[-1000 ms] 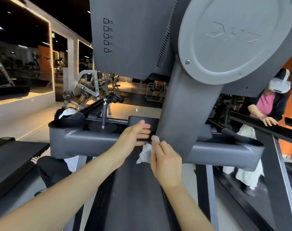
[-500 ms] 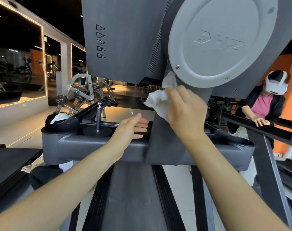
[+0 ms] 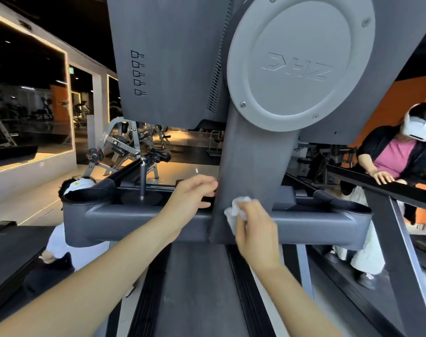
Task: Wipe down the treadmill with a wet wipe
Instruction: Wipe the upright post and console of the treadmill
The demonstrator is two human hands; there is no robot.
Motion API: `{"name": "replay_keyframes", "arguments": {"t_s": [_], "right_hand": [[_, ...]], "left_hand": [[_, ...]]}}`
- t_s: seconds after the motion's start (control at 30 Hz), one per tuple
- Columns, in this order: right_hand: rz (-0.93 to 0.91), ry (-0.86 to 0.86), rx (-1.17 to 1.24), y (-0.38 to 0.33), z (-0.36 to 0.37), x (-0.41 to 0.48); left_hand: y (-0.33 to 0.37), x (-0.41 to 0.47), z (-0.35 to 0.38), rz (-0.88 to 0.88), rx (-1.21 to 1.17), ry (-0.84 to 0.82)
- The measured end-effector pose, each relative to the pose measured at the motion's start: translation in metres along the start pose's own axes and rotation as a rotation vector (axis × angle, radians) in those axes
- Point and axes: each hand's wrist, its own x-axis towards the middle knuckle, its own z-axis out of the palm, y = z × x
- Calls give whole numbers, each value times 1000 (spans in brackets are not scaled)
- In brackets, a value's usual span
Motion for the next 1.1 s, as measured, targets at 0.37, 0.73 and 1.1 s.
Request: {"name": "replay_keyframes", "arguments": {"t_s": [0.37,0.73,1.1], "right_hand": [[171,294,233,4,-14,39],[439,348,461,-4,-41,53],[664,264,573,22,-14,-7]], "left_hand": [[-3,-2,0,14,-9,8],[-5,-3,2,15,28,16],[-3,-5,5,3,43,43]]}}
